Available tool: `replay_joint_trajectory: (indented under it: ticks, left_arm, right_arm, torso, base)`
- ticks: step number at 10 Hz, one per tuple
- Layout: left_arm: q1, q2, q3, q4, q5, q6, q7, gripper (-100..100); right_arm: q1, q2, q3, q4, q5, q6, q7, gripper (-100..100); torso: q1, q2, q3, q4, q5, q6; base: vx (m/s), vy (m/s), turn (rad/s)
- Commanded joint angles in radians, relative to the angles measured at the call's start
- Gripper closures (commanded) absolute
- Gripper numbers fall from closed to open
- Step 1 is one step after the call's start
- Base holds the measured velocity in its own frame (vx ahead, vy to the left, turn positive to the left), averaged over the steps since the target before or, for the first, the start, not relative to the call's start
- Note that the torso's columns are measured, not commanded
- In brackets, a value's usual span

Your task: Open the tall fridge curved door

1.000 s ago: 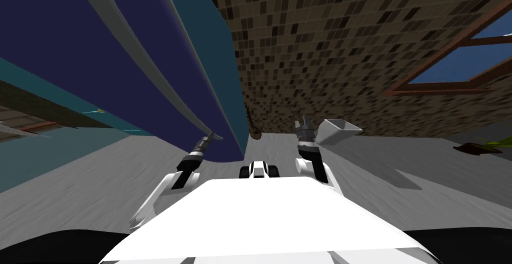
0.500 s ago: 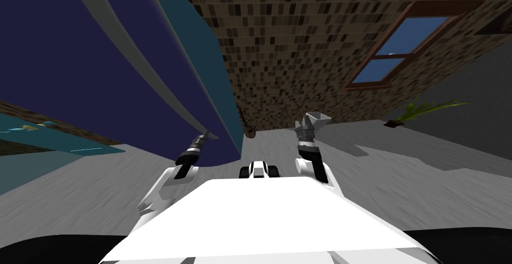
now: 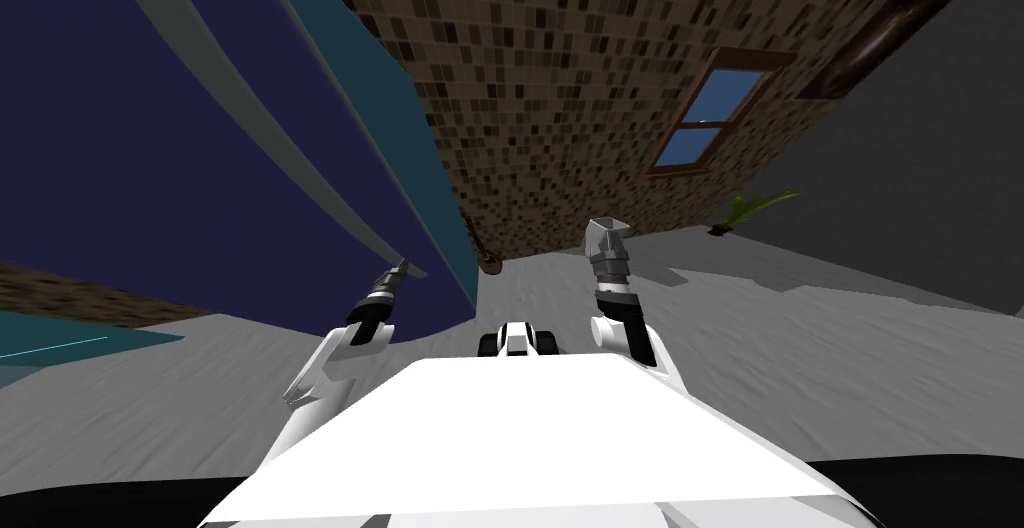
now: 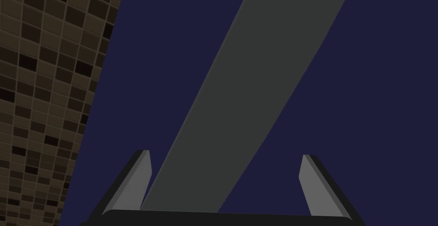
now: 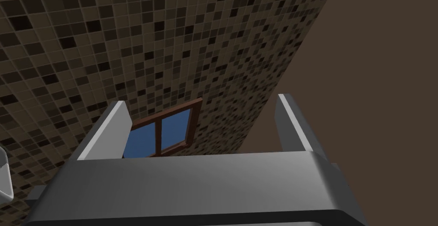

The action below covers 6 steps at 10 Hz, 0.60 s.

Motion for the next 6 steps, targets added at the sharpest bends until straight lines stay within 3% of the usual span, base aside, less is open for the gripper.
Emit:
replay_joint_trajectory:
  ticks: [1,2,3,5,6]
  left_arm:
    - [-0.066,0.013,0.071,0.063,0.000,0.036,-0.003,-100]
    - [-0.068,0.013,0.073,0.071,0.000,0.036,-0.003,-100]
    - [-0.105,0.017,0.104,0.107,-0.004,0.056,-0.011,-100]
    - [-0.130,0.017,0.124,0.143,-0.004,0.056,-0.011,-100]
    - [-0.180,0.021,0.160,0.185,-0.008,0.077,-0.019,-100]
  right_arm:
    - [0.000,0.000,0.000,0.000,0.000,0.000,0.000,0]
    - [0.000,0.000,0.000,0.000,0.000,0.000,0.000,0]
    - [0.000,0.000,0.000,0.000,0.000,0.000,0.000,0]
    - [0.000,0.000,0.000,0.000,0.000,0.000,0.000,0]
    - [0.000,0.000,0.000,0.000,0.000,0.000,0.000,0]
  torso:
    - [-0.001,0.002,0.001,-0.001,0.001,0.006]
    - [-0.002,0.003,0.002,-0.001,0.001,0.004]
    - [-0.001,0.002,0.002,-0.001,0.001,-0.001]
    - [-0.007,0.008,0.006,-0.002,0.002,0.005]
    - [-0.005,0.006,0.004,-0.002,0.002,0.000]
  base:
    - [-0.149,-0.012,-0.287]
    - [-0.062,-0.009,-0.057]
    - [-0.113,-0.012,-0.376]
    - [-0.110,-0.006,-0.162]
    - [-0.142,-0.056,-0.360]
